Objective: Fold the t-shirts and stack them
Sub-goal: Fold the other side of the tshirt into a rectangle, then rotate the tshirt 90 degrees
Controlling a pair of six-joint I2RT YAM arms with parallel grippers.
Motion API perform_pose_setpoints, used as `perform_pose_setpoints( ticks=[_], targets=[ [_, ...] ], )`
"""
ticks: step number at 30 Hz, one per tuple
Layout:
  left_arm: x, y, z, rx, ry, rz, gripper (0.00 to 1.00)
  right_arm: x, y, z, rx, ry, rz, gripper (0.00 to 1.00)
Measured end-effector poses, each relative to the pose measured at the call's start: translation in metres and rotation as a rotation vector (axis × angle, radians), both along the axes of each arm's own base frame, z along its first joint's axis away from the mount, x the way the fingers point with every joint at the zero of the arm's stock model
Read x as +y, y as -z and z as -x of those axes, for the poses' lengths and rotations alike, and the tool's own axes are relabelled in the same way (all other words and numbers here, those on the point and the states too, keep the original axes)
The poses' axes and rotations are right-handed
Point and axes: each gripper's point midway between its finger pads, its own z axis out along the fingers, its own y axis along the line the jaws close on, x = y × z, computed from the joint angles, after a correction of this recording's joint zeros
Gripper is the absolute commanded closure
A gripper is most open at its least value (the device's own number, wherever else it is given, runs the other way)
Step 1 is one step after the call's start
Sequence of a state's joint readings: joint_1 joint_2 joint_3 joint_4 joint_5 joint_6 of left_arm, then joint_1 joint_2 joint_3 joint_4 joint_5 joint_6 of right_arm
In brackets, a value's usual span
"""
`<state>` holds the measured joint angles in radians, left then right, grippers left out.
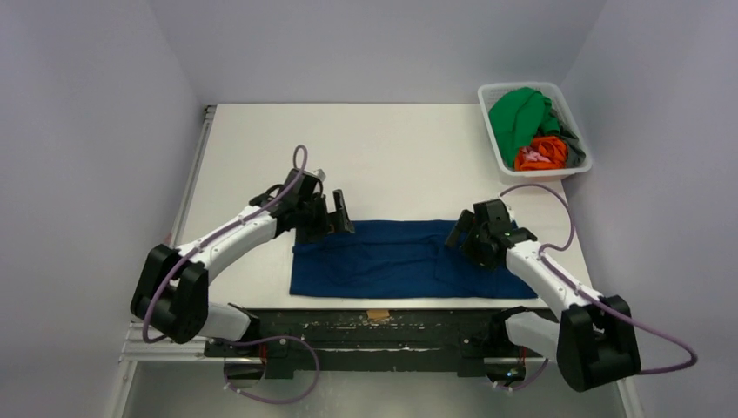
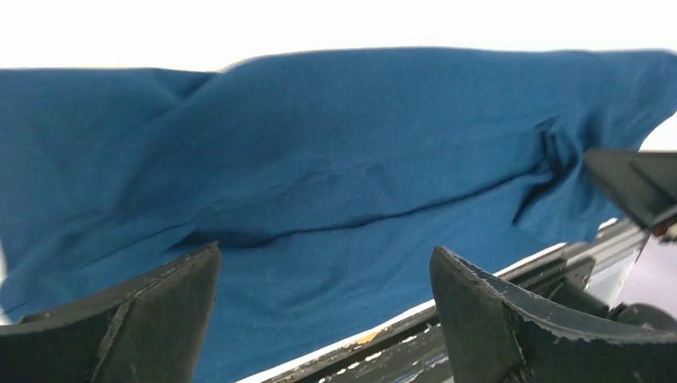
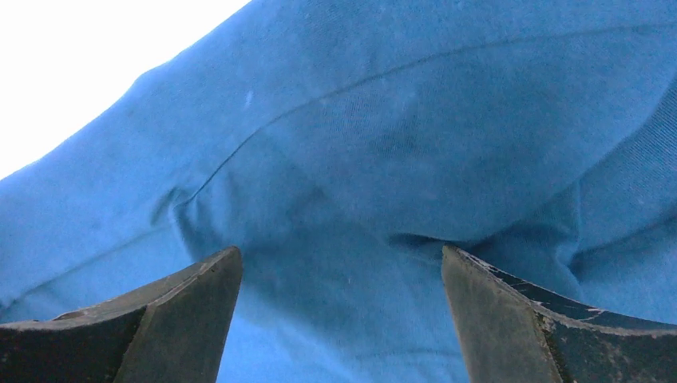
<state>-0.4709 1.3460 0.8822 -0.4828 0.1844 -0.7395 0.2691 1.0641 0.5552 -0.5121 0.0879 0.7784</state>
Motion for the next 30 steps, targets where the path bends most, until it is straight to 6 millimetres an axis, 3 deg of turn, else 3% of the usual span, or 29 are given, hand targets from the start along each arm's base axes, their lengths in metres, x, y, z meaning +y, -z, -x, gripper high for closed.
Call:
perform_pose_setpoints(
  ticks=[4, 7, 12, 18, 21, 26, 30],
  targets=[
    [-0.019, 0.031, 0.011, 0.096, 0.077, 0.002, 0.0, 0.002, 0.018, -0.015, 0.062, 0.007, 0.007, 0.1],
    [-0.017, 0.051, 0.021, 0.149, 0.089, -0.013, 0.0, 0.016, 0.017, -0.05, 0.058, -0.011, -0.013, 0.1],
    [-0.013, 0.062, 0.031, 0.169, 0.091, -0.016, 0.0, 0.041, 0.012, -0.123, 0.02, -0.07, -0.041, 0.11],
    [-0.026, 0.059, 0.039, 0.145, 0.1, 0.055, 0.0, 0.086, 0.006, -0.234, -0.064, -0.207, -0.098, 0.11],
    [-0.05, 0.057, 0.049, 0.147, 0.139, 0.099, 0.0, 0.113, 0.003, -0.278, -0.116, -0.29, -0.131, 0.11],
    [-0.106, 0.054, 0.07, 0.187, 0.26, 0.166, 0.0, 0.179, -0.002, -0.337, -0.213, -0.479, -0.134, 0.11],
    [-0.139, 0.052, 0.076, 0.203, 0.333, 0.176, 0.0, 0.227, -0.004, -0.351, -0.286, -0.603, -0.142, 0.1]
  ],
)
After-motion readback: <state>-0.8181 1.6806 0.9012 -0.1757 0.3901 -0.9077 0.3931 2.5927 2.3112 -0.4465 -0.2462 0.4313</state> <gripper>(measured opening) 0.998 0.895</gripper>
